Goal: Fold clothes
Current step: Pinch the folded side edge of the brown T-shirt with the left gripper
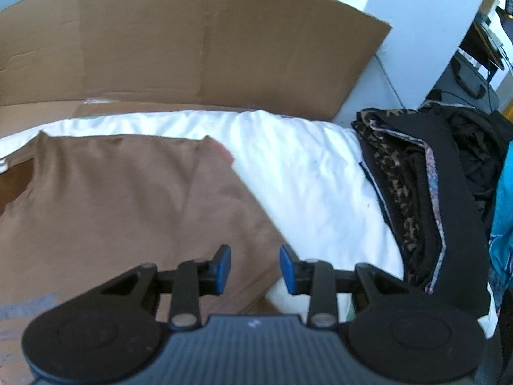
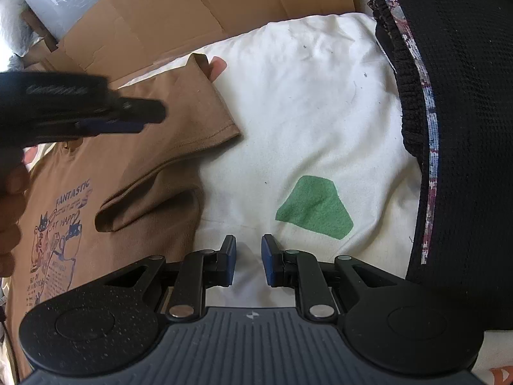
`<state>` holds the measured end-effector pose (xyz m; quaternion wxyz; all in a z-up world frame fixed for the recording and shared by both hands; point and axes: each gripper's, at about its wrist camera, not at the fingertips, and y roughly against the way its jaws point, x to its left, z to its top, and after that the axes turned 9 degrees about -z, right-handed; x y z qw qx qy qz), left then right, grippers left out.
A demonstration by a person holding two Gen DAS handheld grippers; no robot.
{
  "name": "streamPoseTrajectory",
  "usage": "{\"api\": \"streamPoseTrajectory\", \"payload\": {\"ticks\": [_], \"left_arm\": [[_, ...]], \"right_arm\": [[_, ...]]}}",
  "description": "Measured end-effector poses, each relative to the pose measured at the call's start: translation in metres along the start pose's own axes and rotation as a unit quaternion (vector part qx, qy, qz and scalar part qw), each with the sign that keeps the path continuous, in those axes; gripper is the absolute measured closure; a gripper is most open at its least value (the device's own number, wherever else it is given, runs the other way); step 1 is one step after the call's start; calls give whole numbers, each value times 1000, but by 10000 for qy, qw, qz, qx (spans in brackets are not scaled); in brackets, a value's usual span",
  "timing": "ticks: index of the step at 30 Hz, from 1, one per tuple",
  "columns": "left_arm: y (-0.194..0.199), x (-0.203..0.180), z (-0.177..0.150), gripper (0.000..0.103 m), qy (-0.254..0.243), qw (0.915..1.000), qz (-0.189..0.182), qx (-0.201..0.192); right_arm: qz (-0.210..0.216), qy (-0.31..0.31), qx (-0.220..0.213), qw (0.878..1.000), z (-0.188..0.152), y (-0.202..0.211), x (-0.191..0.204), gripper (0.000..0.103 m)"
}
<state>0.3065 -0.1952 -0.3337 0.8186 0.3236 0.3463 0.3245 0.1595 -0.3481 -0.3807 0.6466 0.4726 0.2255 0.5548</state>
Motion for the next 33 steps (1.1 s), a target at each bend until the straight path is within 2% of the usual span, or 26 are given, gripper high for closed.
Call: {"api": "streamPoseTrajectory", "payload": {"ticks": [7,14,18,21,23,25,26,28,33], "left_arm": [[-31,-21,0,67,-291,9995,-144,53],[-60,-21,-12,64,-375,9987,44,333],[-65,-22,-18,56,-434,9986,68,283],[-67,-27,-21,57,-544,9981,149,240],[-68,-29,-23,59,-657,9973,240,219],[-68,-30,-24,76,-773,9962,354,194],[-68,-28,-23,80,-789,9959,398,195],[-63,-23,-20,97,-680,9971,285,204],[-33,-13,-3,98,-528,9986,-25,-20]], "right_arm": [[40,-17,-29,10000,-1,0,-2,81],[59,-1,-51,10000,-2,0,-3,81],[64,13,-38,10000,-2,0,-3,81],[74,-2,-16,10000,-1,0,-3,81],[62,-4,-36,10000,-1,0,-3,81],[38,-6,-52,10000,-1,0,-2,81],[26,2,-50,10000,-1,0,-1,81],[-30,68,-46,10000,0,-1,1,81],[-226,62,-50,9997,6,1,10,77]]}}
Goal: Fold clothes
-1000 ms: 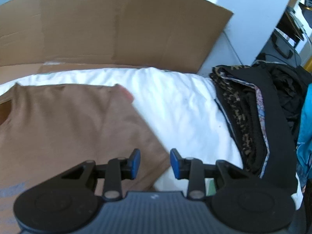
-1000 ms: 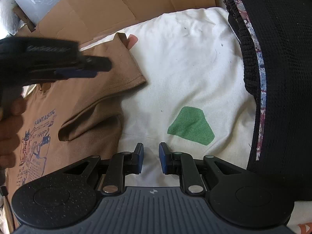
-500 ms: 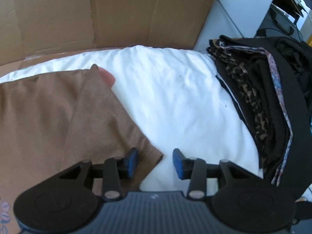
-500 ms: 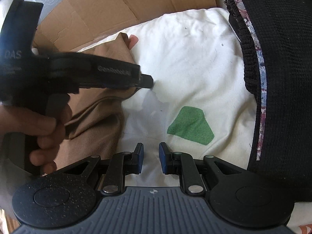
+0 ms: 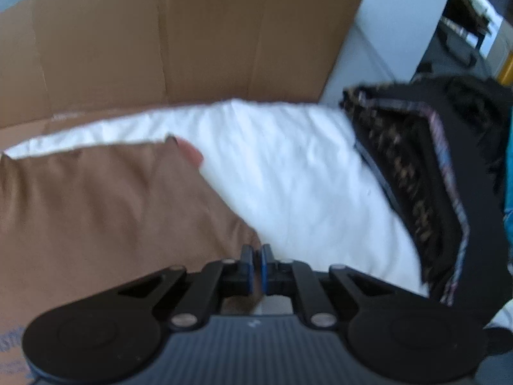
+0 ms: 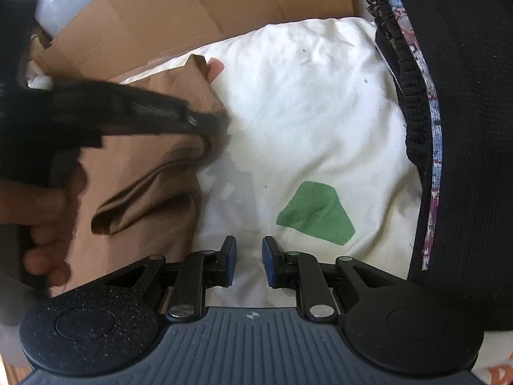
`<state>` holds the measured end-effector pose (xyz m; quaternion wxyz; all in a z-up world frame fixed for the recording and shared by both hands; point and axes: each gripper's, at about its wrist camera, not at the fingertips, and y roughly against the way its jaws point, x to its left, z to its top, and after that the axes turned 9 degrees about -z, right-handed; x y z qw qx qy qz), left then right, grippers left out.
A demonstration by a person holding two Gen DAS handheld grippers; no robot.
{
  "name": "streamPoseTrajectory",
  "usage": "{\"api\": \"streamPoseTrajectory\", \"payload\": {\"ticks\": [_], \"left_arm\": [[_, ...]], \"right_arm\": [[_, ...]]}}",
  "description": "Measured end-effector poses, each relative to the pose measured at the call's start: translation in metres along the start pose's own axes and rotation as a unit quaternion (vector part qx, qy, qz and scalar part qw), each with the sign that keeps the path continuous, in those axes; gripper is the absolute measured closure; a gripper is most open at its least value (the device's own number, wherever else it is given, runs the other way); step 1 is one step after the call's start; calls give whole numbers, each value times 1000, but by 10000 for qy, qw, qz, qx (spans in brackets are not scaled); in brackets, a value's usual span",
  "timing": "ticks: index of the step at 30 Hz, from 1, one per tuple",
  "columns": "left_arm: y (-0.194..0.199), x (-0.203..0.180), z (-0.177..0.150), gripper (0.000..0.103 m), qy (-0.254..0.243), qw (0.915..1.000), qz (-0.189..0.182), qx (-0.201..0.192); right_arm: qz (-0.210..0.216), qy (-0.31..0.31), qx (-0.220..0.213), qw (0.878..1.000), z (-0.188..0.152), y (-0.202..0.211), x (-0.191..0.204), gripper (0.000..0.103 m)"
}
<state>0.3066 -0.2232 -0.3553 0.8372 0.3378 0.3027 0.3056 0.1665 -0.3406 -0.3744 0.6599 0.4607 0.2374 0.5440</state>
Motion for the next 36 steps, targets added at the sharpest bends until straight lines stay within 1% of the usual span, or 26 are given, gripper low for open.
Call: {"api": "streamPoseTrajectory", "payload": {"ticks": [2,5,9,13,19,23,25,28,32,33,35,36], "left_arm": [[13,4,8,98,33,9999,-99,-103],[33,12,17,98,-34,9997,-151,-200],[57,31,25,98,-61,9996,-84,-248],[78,52,28,98,-55,9995,66,-314],[106,86,23,98,245,9983,275,-457],[105,113,14,98,498,9966,475,-453],[100,125,10,98,559,9963,478,-456],[88,139,1,98,511,9963,537,-445],[73,162,-6,98,679,9952,558,-433],[70,167,-8,97,722,9949,556,-440],[66,175,-10,91,767,9948,483,-470],[66,178,-12,80,756,9951,385,-512]], "right_arm": [[-22,-41,-18,10000,3,1,1,77],[-17,-164,-50,9999,10,2,-1,76],[-6,-311,-129,9994,19,3,-3,76],[59,-335,-164,9993,20,6,-1,76],[133,-254,-197,9994,19,7,7,76],[182,-167,-270,9993,24,6,13,76],[194,-119,-306,9993,29,5,16,76],[198,-19,-351,9992,34,4,20,76],[167,104,-372,9991,38,3,23,76],[147,123,-362,9992,38,1,23,76],[113,157,-349,9992,37,0,23,76],[121,152,-407,9990,36,0,23,76]]}}
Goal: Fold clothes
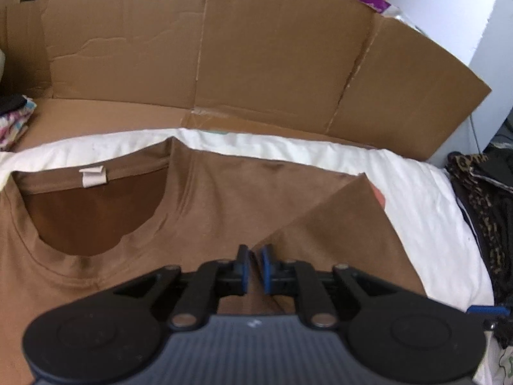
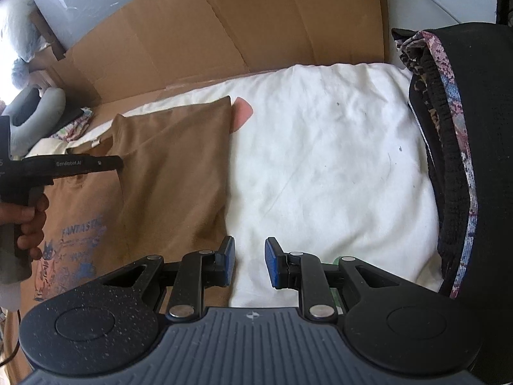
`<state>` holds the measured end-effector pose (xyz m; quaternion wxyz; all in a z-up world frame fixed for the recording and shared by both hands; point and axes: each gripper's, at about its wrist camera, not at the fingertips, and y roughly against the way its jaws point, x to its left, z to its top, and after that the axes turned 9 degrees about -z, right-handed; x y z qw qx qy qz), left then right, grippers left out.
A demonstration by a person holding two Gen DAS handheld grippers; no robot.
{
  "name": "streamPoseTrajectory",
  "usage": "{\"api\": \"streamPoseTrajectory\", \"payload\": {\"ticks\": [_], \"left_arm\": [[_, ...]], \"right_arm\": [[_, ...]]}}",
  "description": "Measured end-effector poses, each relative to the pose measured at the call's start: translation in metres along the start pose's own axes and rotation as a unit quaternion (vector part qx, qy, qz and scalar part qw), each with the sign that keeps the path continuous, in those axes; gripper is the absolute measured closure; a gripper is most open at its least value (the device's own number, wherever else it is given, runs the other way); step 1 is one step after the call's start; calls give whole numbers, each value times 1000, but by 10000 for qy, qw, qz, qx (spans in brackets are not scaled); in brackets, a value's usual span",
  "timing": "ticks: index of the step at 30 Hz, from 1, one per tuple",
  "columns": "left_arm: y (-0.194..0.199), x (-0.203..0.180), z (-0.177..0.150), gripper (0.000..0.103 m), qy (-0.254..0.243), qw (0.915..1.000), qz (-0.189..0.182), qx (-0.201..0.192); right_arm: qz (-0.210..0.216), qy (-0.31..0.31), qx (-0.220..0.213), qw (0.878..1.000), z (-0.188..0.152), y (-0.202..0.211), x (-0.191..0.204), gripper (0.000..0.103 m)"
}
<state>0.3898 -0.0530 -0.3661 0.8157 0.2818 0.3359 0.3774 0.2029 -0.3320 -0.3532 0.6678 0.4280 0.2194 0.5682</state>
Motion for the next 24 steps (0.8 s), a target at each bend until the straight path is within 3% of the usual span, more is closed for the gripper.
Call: {"api": "streamPoseTrajectory", "payload": {"ticks": [1,4,8,11,16,18,24], "left_arm": [[1,2,-2,68,-11,9999,-121,-27],[-1,6,-5,49,-81,9991,-395,-95],[-8,16,-10,48,122,9989,-449,-108],[-11,22,-12,51,326,9975,-594,-182],[-11,30,-12,90,788,9928,-869,-239],[-8,32,-14,97,899,9912,-918,-304],[13,29,-11,100,986,9890,-997,-481]], "right_arm": [[7,-5,-58,10000,0,1,0,76],[150,102,-308,9994,1,5,2,76],[201,84,-269,9994,12,0,5,75],[257,-129,-222,9993,24,-7,5,75],[253,-89,-366,9990,46,-26,15,73],[244,-107,-440,9987,56,-36,18,65],[338,-68,-411,9986,81,-65,32,65]]}}
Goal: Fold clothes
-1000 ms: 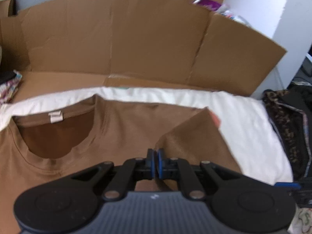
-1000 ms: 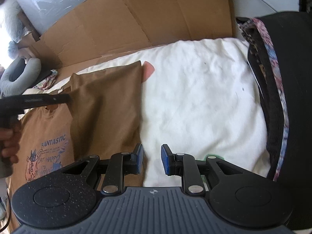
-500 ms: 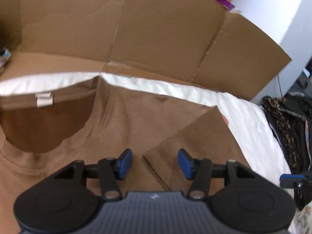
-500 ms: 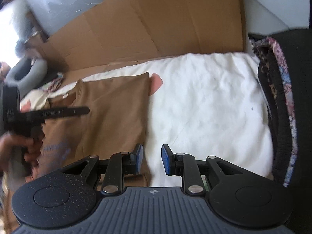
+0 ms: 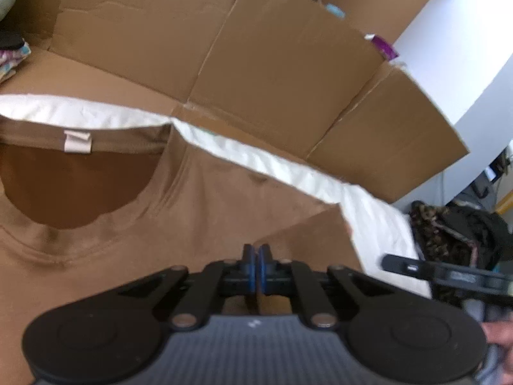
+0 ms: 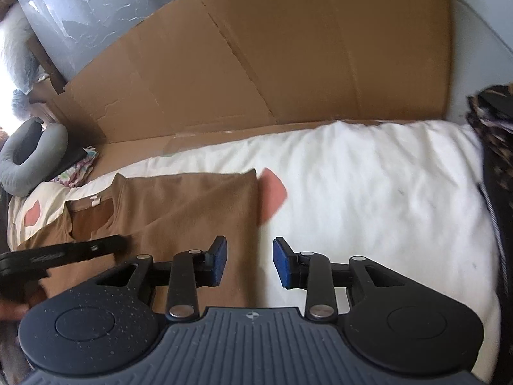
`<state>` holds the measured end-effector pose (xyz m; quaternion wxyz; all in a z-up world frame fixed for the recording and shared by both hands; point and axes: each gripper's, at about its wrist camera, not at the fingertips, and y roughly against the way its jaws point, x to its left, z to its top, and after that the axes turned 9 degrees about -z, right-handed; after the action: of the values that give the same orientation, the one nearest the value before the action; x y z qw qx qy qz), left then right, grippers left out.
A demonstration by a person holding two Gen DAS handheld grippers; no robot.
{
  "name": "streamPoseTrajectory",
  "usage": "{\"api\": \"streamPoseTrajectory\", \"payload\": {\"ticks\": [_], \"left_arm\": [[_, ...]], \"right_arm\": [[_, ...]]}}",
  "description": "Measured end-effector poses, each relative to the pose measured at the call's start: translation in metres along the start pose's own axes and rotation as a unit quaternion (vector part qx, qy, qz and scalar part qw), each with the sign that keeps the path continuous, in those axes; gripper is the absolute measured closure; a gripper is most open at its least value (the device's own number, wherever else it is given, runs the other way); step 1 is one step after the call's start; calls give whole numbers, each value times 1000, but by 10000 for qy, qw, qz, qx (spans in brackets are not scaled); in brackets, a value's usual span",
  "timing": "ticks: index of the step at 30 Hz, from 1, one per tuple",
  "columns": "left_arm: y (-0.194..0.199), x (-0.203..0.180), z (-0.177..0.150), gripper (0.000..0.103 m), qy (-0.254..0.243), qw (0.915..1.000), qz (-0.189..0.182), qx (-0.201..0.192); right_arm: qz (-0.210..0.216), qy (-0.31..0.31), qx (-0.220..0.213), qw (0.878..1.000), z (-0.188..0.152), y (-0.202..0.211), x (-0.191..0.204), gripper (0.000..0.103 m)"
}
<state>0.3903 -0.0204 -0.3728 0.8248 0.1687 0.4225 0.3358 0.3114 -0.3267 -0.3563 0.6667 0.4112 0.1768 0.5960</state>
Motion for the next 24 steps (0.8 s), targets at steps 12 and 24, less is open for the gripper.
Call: {"api": "streamPoseTrajectory", "payload": {"ticks": [12,24], "left_arm": [[46,-38,13,100,-311,9994,-169,-60],[51,-28,8,100,-78,9998,-70,-151]], "right_arm": [[61,52,-28,10000,22,-31,19,60],[-112,313,134,9994,36,-68,35,60]]}}
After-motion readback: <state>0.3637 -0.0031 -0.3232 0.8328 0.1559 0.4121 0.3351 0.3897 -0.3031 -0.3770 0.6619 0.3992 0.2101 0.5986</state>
